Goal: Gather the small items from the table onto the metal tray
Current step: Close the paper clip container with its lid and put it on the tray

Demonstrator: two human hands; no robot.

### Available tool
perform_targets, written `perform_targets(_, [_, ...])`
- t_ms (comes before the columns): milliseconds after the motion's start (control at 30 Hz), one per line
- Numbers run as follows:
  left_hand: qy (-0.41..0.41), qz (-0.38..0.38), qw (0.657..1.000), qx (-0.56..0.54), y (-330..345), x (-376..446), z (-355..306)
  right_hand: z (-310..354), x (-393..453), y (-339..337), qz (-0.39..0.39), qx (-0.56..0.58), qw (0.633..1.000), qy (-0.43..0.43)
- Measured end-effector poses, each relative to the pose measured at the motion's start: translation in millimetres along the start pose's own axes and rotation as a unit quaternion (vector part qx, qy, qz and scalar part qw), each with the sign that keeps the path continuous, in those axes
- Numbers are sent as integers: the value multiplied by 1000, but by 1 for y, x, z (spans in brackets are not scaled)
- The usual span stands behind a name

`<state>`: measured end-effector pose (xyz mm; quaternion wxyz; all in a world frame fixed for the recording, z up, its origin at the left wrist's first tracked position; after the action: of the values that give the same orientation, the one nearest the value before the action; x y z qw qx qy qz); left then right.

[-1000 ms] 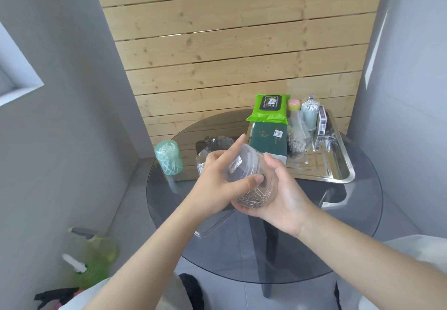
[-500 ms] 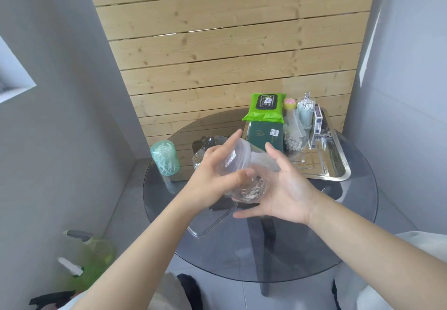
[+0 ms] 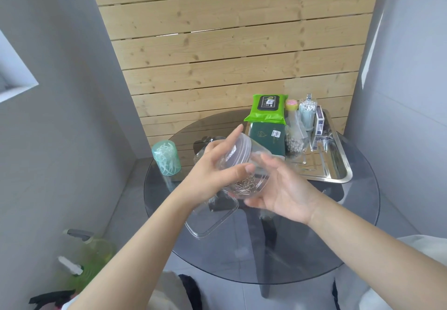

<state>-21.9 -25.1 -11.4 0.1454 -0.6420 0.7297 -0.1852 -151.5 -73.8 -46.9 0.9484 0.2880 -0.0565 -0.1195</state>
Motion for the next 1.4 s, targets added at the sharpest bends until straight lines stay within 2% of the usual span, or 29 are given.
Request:
perform_targets(133, [11, 39, 999, -21, 2, 1, 1, -3, -3, -9, -34, -37, 995, 83])
perform_targets(233, [9, 14, 999, -50, -1, 3, 4, -5, 0, -3, -26, 30, 998, 55])
perform_targets(333, [-3, -3, 1000, -20, 1, 3, 2, -6, 1, -4, -47, 16, 999, 20])
perform_targets(533, [7, 25, 1000, 6, 5, 5, 1, -6, -2, -11, -78, -11, 996, 34])
perform_targets(700, [18, 38, 999, 9, 7, 6, -6, 0, -4, -13, -55, 44, 997, -7])
perform_targets(800, [11, 31, 999, 18, 8, 14, -10, 11, -11, -19, -77, 54, 996, 10])
perform_targets(867, [7, -3, 999, 37, 11, 24, -14, 21, -20, -29, -150, -35, 988, 30])
perform_targets(967, [10, -10, 996, 83, 24, 43, -20, 45, -41, -49, -319, -207, 925, 14])
perform_targets(1033, [11, 16, 993, 112, 38, 58, -24, 58, -54, -57, -352, -262, 898, 16])
perform_targets(1100, [20, 35, 993, 111, 52, 75, -28, 69, -67, -66, -351, -303, 885, 41])
perform_targets(1200, [21, 46, 994, 93, 68, 102, -31, 83, -80, -85, -399, -321, 858, 27])
perform_targets(1300, [16, 65, 992, 105, 76, 135, -33, 97, -88, -113, -482, -317, 816, 7])
perform_targets(1400, [-10, 73, 983, 166, 80, 171, -26, 99, -89, -145, -552, -230, 801, -11])
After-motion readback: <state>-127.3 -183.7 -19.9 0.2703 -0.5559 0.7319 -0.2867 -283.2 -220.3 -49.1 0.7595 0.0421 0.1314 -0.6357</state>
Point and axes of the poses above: each hand's wrist, its own x-axis towards the middle knuckle, its own y-axis out of the palm, z = x × y, the point moved 4 cm from there along x, towards the middle knuckle, and after that the axes turned 14 degrees about z, right-handed, at the moved point
